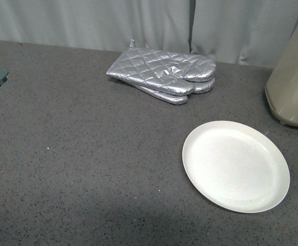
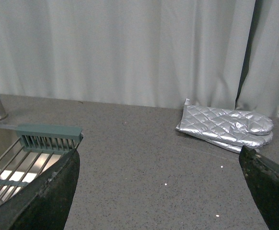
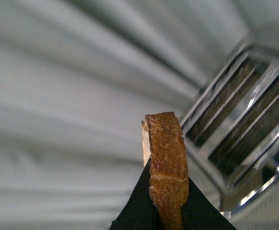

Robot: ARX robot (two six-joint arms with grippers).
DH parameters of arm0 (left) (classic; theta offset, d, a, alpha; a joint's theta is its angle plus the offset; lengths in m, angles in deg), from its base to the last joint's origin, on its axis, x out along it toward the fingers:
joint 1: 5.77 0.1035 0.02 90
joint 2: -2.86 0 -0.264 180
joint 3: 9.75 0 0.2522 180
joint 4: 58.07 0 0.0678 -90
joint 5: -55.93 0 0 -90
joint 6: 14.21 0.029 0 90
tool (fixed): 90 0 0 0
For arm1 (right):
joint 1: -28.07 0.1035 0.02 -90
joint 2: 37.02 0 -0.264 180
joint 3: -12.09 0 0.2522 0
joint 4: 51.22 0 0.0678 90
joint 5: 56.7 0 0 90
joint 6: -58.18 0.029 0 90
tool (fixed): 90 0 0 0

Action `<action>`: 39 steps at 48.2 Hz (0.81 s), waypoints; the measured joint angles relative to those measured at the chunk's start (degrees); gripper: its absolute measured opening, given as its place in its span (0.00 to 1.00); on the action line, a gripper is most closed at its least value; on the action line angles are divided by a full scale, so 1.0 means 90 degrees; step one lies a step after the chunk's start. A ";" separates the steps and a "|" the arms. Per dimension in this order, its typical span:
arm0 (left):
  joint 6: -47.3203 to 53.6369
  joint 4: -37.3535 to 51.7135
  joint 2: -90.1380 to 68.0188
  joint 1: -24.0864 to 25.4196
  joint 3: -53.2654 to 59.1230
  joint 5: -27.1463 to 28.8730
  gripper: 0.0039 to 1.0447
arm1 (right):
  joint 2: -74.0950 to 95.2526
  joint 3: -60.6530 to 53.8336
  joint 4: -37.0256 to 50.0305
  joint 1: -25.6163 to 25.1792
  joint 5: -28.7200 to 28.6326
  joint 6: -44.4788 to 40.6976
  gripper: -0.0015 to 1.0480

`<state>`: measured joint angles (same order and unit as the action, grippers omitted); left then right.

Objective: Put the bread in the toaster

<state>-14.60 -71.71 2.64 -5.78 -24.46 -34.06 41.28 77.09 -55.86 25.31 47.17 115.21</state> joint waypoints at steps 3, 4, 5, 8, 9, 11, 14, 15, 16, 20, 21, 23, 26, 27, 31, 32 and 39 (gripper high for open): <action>-0.0002 0.0000 0.0000 0.0000 0.0000 0.0000 0.94 | 0.0520 0.0610 -0.0585 -0.0957 0.1209 0.0073 0.02; 0.0000 0.0000 0.0000 0.0000 0.0000 0.0000 0.94 | 0.0546 0.0610 -0.0602 -0.0974 0.1222 0.0092 0.02; 0.0000 0.0000 0.0000 0.0000 0.0000 0.0000 0.94 | 0.0590 0.0617 -0.0663 -0.1018 0.1275 0.0138 0.02; 0.0000 0.0000 0.0000 0.0000 0.0000 -0.0017 0.94 | 0.0763 0.0714 -0.1144 -0.1059 0.1559 0.0427 0.02; 0.0000 0.0000 0.0000 0.0000 0.0000 -0.0012 0.94 | 0.0826 0.0714 -0.1200 -0.1064 0.1576 0.0498 0.02; 0.0000 0.0000 0.0002 0.0000 0.0000 -0.0007 0.94 | 0.0918 0.0714 -0.1282 -0.1066 0.1610 0.0607 0.02; 0.0000 0.0000 0.0002 0.0000 0.0000 -0.0005 0.94 | 0.1086 0.0714 -0.1375 -0.1069 0.1673 0.0804 0.02; 0.0000 0.0000 0.0002 0.0000 0.0000 0.0000 0.94 | 0.1137 0.0724 -0.1406 -0.1064 0.1668 0.0867 0.02; 0.0000 0.0000 0.0000 0.0000 0.0000 0.0000 0.94 | 0.1202 0.0755 -0.1455 -0.1039 0.1671 0.0959 0.02; 0.0000 0.0000 0.0002 0.0000 0.0000 0.0000 0.94 | 0.1389 0.0886 -0.1557 -0.0916 0.1664 0.1188 0.02; 0.0000 0.0000 0.0000 0.0000 0.0000 -0.0002 0.94 | 0.1430 0.0918 -0.1586 -0.0889 0.1666 0.1243 0.02; 0.0000 0.0000 0.0002 0.0000 0.0000 -0.0005 0.94 | 0.1484 0.0967 -0.1627 -0.0850 0.1664 0.1311 0.02; 0.0000 0.0000 0.0000 0.0000 0.0000 -0.0002 0.94 | 0.1588 0.1069 -0.1715 -0.0782 0.1698 0.1430 0.02; 0.0000 0.0000 0.0000 0.0000 0.0000 -0.0002 0.94 | 0.1632 0.1122 -0.1761 -0.0750 0.1719 0.1494 0.02; 0.0000 0.0000 0.0002 0.0000 0.0000 -0.0002 0.94 | 0.1712 0.1282 -0.1892 -0.0658 0.1763 0.1676 0.02; 0.0000 0.0000 0.0000 0.0000 0.0000 -0.0002 0.94 | 0.1719 0.1319 -0.1921 -0.0629 0.1770 0.1705 0.02; 0.0000 0.0000 0.0002 0.0000 0.0000 -0.0002 0.94 | 0.1741 0.1498 -0.2062 -0.0435 0.1780 0.1892 0.02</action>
<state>-14.60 -71.71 2.66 -5.78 -24.46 -34.08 56.95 90.58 -74.41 21.40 63.19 132.24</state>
